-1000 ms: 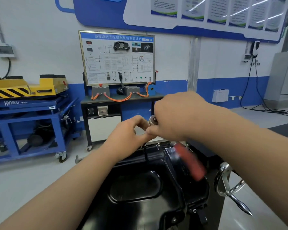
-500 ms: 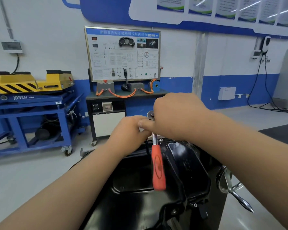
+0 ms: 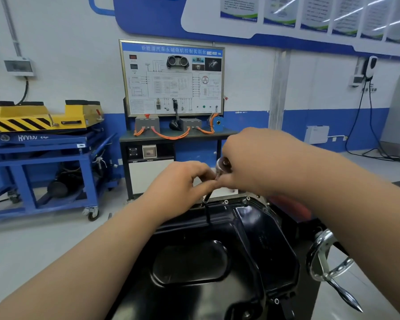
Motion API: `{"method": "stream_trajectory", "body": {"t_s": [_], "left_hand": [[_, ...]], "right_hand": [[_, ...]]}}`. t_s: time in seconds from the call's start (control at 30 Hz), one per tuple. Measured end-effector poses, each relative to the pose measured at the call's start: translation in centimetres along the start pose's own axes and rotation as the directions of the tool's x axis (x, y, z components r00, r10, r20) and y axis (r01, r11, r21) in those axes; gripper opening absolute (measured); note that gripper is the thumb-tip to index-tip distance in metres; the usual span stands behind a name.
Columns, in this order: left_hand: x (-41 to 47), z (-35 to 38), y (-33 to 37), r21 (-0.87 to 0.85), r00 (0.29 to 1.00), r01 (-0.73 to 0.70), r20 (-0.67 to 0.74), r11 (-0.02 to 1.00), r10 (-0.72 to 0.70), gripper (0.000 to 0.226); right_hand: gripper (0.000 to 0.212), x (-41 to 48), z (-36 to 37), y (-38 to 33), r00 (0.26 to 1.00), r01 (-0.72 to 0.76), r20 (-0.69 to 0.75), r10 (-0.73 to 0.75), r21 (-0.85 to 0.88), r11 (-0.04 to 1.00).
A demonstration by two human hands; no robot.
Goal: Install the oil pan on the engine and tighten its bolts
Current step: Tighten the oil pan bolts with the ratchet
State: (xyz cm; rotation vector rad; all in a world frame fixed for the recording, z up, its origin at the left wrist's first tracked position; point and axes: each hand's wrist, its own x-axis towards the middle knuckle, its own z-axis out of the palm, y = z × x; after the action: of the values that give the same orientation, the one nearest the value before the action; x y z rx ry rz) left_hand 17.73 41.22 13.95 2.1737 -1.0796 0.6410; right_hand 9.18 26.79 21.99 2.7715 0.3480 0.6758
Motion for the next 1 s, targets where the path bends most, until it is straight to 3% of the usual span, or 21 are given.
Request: {"method": "stream_trajectory", "body": {"t_s": [0.07, 0.13, 0.23, 0.27, 0.3, 0.37, 0.4, 0.47, 0.57, 0.7, 0.87, 1.0], "left_hand": [[0.1, 0.2, -0.2, 0.004, 1.0, -0.015, 0.01, 1.0, 0.015, 0.007], [0.0, 0.2, -0.4, -0.05, 0.999, 0.033, 0.039, 0.998, -0.031, 0.005], [0.2, -0.4, -0.7, -0.216, 0.953, 0.301, 0.084, 0.929, -0.29, 0.016], [0.5, -0.6, -1.1, -0.347, 0.889, 0.45, 0.091, 0.823, -0.448, 0.018], [0.8, -0.7, -1.5, -0.519, 0.782, 0.579, 0.134, 0.629, -0.609, 0.018], [1.3, -1.0, -2.4, -0.751, 0.582, 0.633, 0.301, 0.188, -0.755, 0.02], [1.4, -1.2, -3.0, -0.787, 0.525, 0.614, 0.361, 0.049, -0.771, 0.025], [1.3, -1.3, -4.1, -0.804, 0.458, 0.591, 0.4, -0.064, -0.794, 0.034], [1.1, -0.7, -4.7, -0.771, 0.426, 0.636, 0.391, -0.038, -0.816, 0.039], [1.0, -0.5, -5.0, -0.7, 0.427, 0.713, 0.392, 0.037, -0.814, 0.033], [0.6, -0.2, -5.5, -0.52, 0.569, 0.766, 0.275, 0.378, -0.775, 0.018], [0.6, -0.2, -6.1, -0.324, 0.665, 0.743, 0.256, 0.585, -0.702, 0.012]], "right_hand": [[0.005, 0.4, 0.4, 0.5, 0.997, 0.08, -0.007, -0.08, -0.063, 0.995], [0.012, 0.4, 1.3, 0.8, 0.994, 0.105, 0.012, -0.105, -0.051, 0.993], [0.01, 0.0, 2.1, -0.2, 0.995, 0.09, 0.028, -0.098, 0.214, 0.973], [0.009, -0.1, 2.2, -0.5, 0.995, 0.09, 0.021, -0.101, 0.285, 0.954], [0.009, -0.1, 2.2, -0.7, 0.996, 0.082, 0.017, -0.091, 0.301, 0.95], [0.012, 0.4, 1.7, -0.5, 0.998, 0.034, -0.058, -0.019, 0.28, 0.96], [0.014, 0.7, 1.1, -0.2, 0.993, -0.002, -0.111, 0.037, 0.303, 0.953], [0.02, 1.3, -0.1, 0.4, 0.969, -0.06, -0.201, 0.146, 0.383, 0.922], [0.021, 1.9, -0.6, 0.9, 0.929, -0.09, -0.282, 0.239, 0.455, 0.886], [0.017, 2.0, 1.0, 0.5, 0.947, -0.147, -0.175, 0.271, 0.514, 0.845], [0.017, 1.8, 3.0, 1.1, 0.951, -0.206, -0.085, 0.296, 0.538, 0.817], [0.017, 2.0, 3.9, 1.8, 0.946, -0.222, -0.075, 0.315, 0.56, 0.798]]}}
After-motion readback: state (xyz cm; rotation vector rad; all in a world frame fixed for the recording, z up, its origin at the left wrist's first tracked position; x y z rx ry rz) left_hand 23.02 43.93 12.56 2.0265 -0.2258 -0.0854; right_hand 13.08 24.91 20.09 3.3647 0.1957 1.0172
